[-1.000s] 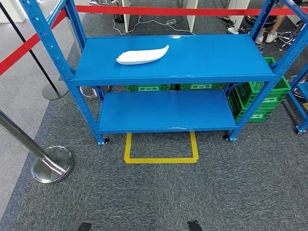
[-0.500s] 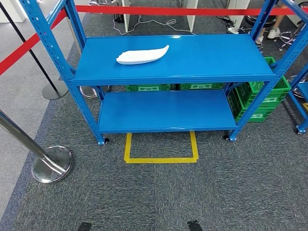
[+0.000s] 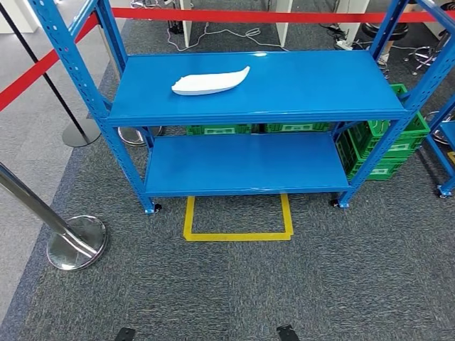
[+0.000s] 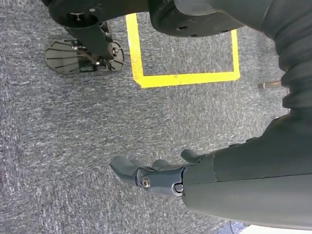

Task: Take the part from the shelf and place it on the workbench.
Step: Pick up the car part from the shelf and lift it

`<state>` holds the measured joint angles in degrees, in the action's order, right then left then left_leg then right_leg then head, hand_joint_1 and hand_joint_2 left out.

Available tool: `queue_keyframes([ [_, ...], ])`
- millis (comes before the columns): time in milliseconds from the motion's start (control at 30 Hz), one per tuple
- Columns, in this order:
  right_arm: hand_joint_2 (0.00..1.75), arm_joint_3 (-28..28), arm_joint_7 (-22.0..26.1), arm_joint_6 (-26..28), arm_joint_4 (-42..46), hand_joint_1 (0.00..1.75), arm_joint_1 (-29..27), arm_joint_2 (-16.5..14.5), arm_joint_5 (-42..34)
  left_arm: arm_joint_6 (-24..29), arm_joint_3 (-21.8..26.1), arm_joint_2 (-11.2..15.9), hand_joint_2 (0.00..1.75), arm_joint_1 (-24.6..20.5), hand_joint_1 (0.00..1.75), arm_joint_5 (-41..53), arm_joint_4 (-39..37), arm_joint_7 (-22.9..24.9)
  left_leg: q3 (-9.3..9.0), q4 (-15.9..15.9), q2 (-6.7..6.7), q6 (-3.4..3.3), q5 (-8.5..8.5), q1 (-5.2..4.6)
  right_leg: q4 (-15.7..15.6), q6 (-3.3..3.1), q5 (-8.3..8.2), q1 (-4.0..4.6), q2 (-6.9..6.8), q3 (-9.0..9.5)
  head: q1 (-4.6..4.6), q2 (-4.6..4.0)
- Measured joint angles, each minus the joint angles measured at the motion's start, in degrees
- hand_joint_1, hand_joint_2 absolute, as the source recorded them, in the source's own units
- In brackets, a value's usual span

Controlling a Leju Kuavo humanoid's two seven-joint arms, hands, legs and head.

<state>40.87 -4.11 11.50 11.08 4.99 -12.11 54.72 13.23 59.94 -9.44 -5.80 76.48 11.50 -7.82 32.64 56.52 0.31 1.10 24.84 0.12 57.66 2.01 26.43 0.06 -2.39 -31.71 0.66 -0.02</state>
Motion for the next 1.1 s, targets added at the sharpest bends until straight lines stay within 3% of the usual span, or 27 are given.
queue_keyframes([
  [800, 1.75, -0.2, -1.1, 0.1, 0.0, 0.0, 0.3, -0.5, 2.5, -0.6, 4.7, 1.1, 1.75, -0.5, 0.0, -7.6, 0.0, 1.6, 0.0, 0.0, 0.0, 0.0, 0.0, 0.0, 0.0, 0.0, 0.01, 0.0, 0.0, 0.0, -0.01, 0.0],
  [933, 1.75, -0.2, -1.1, 0.3, 0.0, 0.0, 0.3, -0.5, 2.4, 1.3, 6.2, 1.3, 0.0, -0.6, 0.0, -9.8, 0.0, 0.2, 0.0, 0.0, 0.0, 0.0, 0.0, 0.0, 0.0, 0.0, 0.01, 0.0, 0.0, -0.01, 0.0, 0.0],
  [1000, 1.75, -0.1, -1.0, 0.3, 0.0, 0.0, 0.3, -0.5, 2.4, 2.9, 7.3, 1.7, 0.0, -0.7, 0.0, -11.0, 0.0, -0.7, 0.0, 0.0, 0.0, 0.0, 0.0, 0.0, 0.0, -0.01, 0.01, 0.0, 0.0, -0.01, 0.0, 0.0],
  [1100, 1.75, 0.0, -0.8, 0.4, 0.0, 0.0, 0.3, -0.5, 2.3, 4.6, 8.7, 2.5, 1.31, -0.8, 0.0, -12.8, 0.1, -1.9, 0.0, 0.0, 0.0, 0.0, 0.0, 0.01, 0.0, 0.0, 0.03, 0.01, 0.0, -0.01, 0.01, 0.0],
])
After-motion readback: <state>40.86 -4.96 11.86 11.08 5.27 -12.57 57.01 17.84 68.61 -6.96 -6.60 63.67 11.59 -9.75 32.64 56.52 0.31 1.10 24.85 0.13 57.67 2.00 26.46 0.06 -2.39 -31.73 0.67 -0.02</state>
